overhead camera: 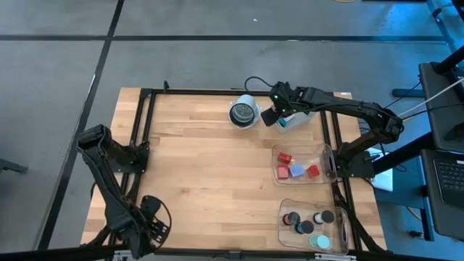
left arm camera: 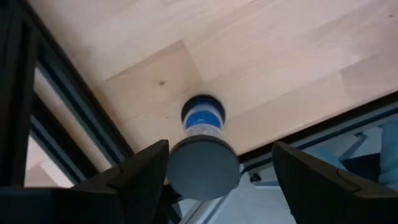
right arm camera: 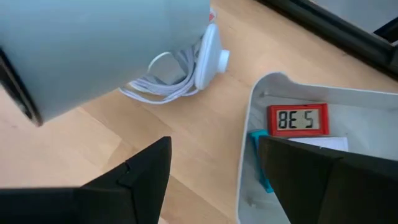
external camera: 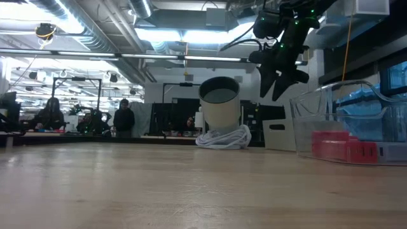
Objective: Pick & Place Office items
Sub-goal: Put the blue hourglass into the bottom transparent bin
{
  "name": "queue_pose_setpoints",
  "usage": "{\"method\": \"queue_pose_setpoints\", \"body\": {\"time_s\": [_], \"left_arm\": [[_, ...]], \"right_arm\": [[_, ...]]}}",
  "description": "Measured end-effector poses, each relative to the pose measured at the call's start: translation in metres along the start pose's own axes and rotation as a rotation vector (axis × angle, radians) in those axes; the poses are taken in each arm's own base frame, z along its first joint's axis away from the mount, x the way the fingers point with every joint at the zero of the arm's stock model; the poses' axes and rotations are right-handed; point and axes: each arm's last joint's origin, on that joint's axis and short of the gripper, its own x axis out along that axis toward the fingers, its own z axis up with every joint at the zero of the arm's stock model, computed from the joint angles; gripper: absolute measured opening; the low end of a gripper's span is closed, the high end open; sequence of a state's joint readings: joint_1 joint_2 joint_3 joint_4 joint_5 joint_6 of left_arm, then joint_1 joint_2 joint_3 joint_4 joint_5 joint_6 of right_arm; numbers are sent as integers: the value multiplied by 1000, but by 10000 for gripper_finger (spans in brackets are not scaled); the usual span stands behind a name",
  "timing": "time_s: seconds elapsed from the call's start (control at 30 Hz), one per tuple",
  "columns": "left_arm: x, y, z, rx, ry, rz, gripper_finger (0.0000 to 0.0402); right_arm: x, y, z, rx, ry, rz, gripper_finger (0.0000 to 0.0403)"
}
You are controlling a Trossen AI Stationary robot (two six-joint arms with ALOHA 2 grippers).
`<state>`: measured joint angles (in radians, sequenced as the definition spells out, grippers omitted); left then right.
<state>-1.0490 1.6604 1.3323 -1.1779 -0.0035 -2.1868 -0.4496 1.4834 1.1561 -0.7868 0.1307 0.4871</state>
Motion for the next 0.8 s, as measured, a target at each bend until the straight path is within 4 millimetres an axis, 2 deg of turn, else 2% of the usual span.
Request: {"method": "queue_pose_setpoints", "body": {"time_s": [0.27, 0.53, 0.8], "left_arm": [[0, 6, -4, -21, -45, 0, 284], [16, 2, -11, -3, -45, 63, 284], [18, 3, -14, 9, -23, 83, 284]], "right_arm": [[0, 1, -1, 2, 21, 40, 240], [0, 1, -1, 13, 21, 40, 240], [0, 1, -1, 29, 21, 40, 240]]}}
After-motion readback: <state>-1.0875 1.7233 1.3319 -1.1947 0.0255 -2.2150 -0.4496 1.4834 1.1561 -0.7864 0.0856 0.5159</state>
